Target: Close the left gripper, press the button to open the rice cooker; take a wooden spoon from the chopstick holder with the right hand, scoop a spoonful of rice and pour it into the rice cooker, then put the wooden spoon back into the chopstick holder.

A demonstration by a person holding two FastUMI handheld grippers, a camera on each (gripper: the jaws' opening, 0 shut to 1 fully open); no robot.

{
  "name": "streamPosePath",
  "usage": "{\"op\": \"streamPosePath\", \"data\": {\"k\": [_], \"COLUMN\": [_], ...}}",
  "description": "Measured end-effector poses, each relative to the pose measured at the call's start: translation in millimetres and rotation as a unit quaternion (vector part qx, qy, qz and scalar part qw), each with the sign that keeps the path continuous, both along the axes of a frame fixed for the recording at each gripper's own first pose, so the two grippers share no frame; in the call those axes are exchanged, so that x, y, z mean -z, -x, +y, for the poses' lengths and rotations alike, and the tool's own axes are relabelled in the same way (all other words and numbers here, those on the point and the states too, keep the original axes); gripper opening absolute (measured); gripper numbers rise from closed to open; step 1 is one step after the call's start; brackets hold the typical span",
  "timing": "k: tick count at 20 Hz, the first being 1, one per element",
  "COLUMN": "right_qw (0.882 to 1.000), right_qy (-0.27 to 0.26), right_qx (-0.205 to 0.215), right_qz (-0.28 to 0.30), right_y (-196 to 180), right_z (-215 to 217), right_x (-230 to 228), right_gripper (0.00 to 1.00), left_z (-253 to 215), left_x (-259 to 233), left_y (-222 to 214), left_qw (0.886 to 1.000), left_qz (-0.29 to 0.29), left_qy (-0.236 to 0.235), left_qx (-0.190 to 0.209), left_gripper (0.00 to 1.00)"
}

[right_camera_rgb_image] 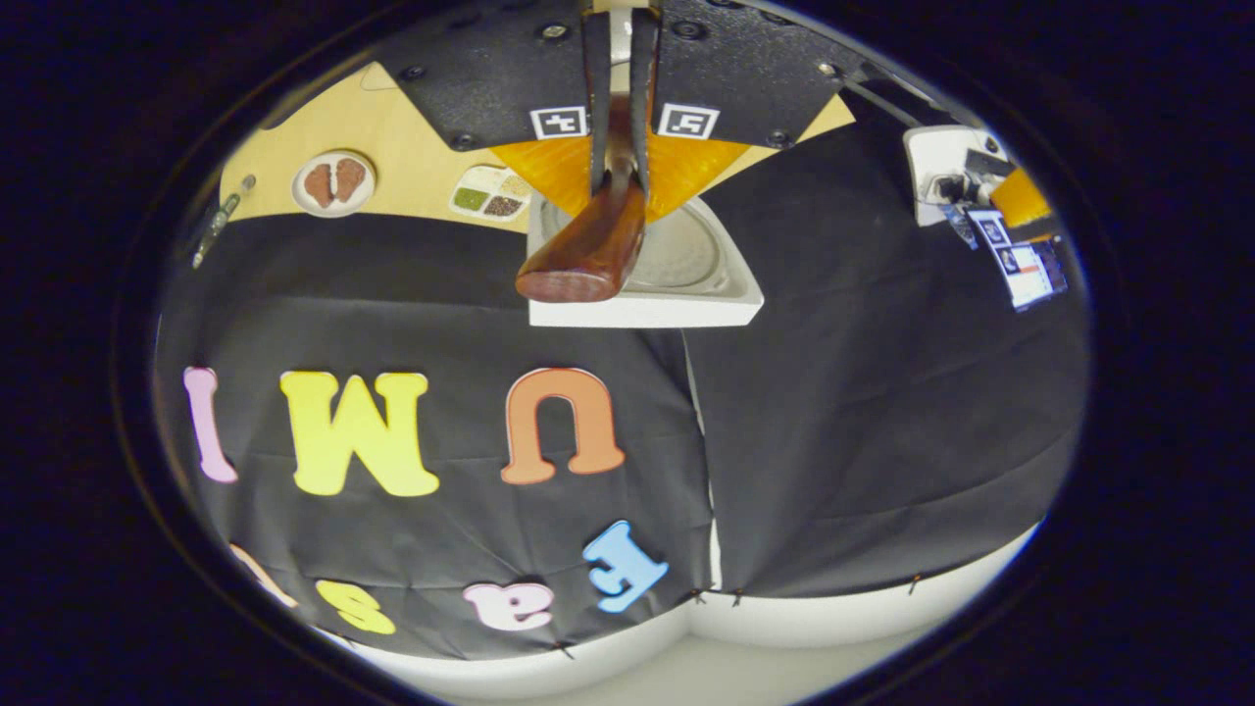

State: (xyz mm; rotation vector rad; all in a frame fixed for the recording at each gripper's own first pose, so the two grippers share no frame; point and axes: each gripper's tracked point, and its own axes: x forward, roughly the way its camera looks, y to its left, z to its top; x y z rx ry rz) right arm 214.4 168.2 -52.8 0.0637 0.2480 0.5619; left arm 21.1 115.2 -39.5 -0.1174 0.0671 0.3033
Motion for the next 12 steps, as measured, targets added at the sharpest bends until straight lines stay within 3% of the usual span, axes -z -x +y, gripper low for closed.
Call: {"op": "streamPosePath", "data": {"k": [7,12], "right_qw": [0.988,0.973], "right_qy": [-0.099,-0.100], "right_qx": [0.107,0.205], "right_qz": [0.048,0.040], "right_y": [21.6,35.7], "right_z": [-127.0,-237.3], "right_x": [-20.1,-11.4], "right_gripper": [0.13,0.13], "left_z": [-23.3,-62.4], "left_x": [-8.4,-6.3], "left_y": [-31.1,-54.3], "left_qw": [0.999,0.997], "left_qz": [-0.017,-0.013], "left_qy": [-0.005,-0.010], "left_qx": [0.036,0.081], "left_gripper": [0.95,0.95]}}
